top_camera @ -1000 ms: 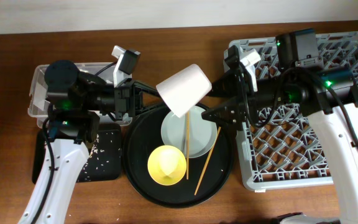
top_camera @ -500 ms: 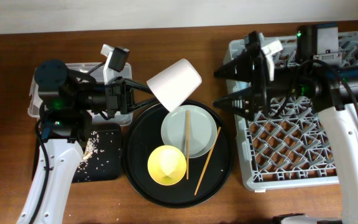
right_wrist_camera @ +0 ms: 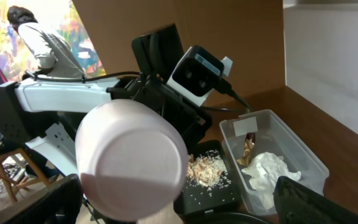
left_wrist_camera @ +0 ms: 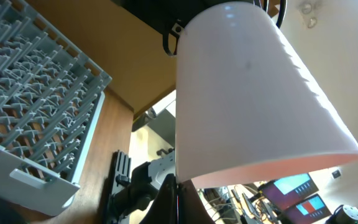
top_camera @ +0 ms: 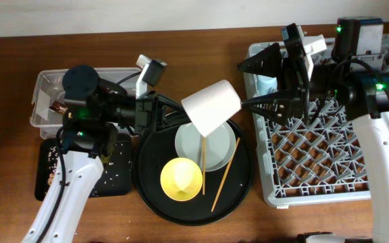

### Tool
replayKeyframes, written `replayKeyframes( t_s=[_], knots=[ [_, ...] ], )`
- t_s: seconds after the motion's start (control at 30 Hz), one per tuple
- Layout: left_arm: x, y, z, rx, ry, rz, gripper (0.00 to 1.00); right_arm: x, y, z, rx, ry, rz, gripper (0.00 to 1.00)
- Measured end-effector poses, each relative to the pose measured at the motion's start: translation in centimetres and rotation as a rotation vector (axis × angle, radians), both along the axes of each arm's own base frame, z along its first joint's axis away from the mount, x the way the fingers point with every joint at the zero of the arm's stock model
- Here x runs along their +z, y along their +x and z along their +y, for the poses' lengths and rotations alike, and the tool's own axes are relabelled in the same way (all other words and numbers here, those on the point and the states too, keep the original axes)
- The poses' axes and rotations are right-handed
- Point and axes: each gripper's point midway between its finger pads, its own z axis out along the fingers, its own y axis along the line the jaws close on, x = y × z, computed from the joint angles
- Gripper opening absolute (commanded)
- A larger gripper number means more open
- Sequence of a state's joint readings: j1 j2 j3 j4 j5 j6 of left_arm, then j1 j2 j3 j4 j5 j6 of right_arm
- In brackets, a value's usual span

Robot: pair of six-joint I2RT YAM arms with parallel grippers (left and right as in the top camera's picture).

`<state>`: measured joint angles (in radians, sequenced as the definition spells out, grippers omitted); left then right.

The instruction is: Sort waste into correct bins and load items into the dishwasher rack

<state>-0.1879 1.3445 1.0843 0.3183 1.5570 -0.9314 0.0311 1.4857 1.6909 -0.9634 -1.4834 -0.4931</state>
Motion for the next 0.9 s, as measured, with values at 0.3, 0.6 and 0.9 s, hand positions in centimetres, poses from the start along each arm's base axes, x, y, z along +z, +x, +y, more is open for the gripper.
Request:
replayKeyframes(
  t_s=[0.3,0.6,0.9],
  knots=[
    [0.0,-0.2,-0.2,-0.009,0.000,0.000,0.00,0.3,-1.3,1.1,0.066,0.023,0.018,0.98],
    [0.0,-0.2,-0.2,-0.009,0.000,0.000,0.00,0.3,-2.0,2.1,0.104,0.025,0.017,0.99],
    [0.0,-0.2,-0.2,-0.009,0.001,0.003,0.00,0.4,-3.4,3.8,0.170,0.024,0.013,0.99]
  ],
)
